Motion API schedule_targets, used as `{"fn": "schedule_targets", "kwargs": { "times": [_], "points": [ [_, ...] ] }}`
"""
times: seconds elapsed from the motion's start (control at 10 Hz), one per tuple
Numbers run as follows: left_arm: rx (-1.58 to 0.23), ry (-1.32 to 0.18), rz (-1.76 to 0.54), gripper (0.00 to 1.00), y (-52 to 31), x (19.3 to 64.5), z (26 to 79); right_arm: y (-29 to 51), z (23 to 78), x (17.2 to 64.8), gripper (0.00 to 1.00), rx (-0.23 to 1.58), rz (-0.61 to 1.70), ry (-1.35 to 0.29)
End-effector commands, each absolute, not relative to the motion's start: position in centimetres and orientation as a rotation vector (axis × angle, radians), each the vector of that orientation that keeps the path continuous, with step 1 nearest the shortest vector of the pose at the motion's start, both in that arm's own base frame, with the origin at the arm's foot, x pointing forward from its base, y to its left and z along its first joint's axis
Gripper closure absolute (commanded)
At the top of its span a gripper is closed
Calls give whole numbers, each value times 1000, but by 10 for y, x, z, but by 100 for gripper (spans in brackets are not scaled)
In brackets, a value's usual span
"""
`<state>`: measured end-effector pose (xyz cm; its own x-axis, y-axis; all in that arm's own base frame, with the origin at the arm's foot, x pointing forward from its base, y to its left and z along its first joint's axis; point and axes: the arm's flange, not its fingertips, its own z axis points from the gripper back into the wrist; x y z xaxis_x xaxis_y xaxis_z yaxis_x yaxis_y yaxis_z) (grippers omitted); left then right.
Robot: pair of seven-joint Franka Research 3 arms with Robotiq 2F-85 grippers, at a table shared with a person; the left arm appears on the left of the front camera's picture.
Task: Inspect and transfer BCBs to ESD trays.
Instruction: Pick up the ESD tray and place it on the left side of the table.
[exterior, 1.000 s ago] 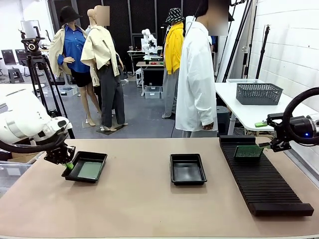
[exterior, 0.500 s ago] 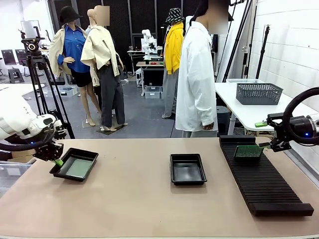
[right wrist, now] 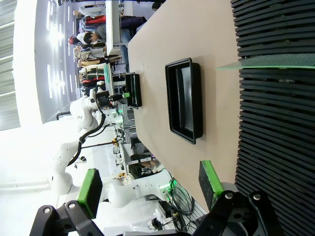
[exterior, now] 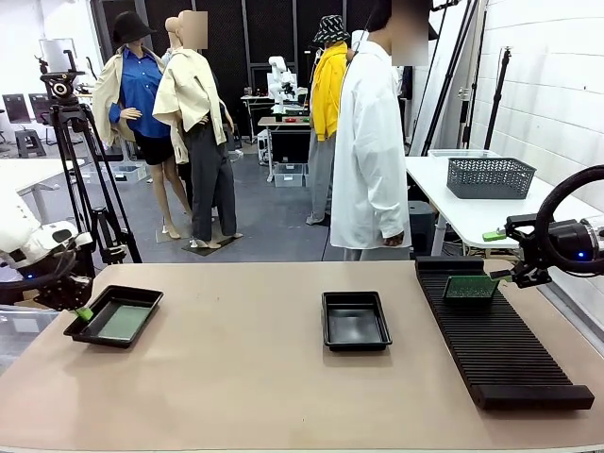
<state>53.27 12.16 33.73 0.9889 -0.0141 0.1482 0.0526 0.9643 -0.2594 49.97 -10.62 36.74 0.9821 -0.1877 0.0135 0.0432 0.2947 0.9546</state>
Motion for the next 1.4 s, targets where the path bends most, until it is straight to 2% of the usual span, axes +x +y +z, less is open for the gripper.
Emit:
{"fn": "schedule_targets", "kwargs": {
  "times": [0.0, 0.5, 0.9, 1.0, 1.3],
  "points": [
    [-280, -130, -21, 100, 145, 541, 336, -104, 368, 497, 0, 1254, -164, -135],
    [-311, -155, 5, 100, 184, 537, 327, -104, 368, 497, 0, 1254, -164, -135],
    [-329, -192, 14, 100, 186, 536, 330, -104, 368, 497, 0, 1254, -164, -135],
    [-318, -187, 16, 94, 185, 535, 330, -104, 368, 497, 0, 1254, -164, -135],
    [-400, -245, 48, 37, 183, 534, 343, -104, 368, 497, 0, 1254, -164, -135]
  ]
}}
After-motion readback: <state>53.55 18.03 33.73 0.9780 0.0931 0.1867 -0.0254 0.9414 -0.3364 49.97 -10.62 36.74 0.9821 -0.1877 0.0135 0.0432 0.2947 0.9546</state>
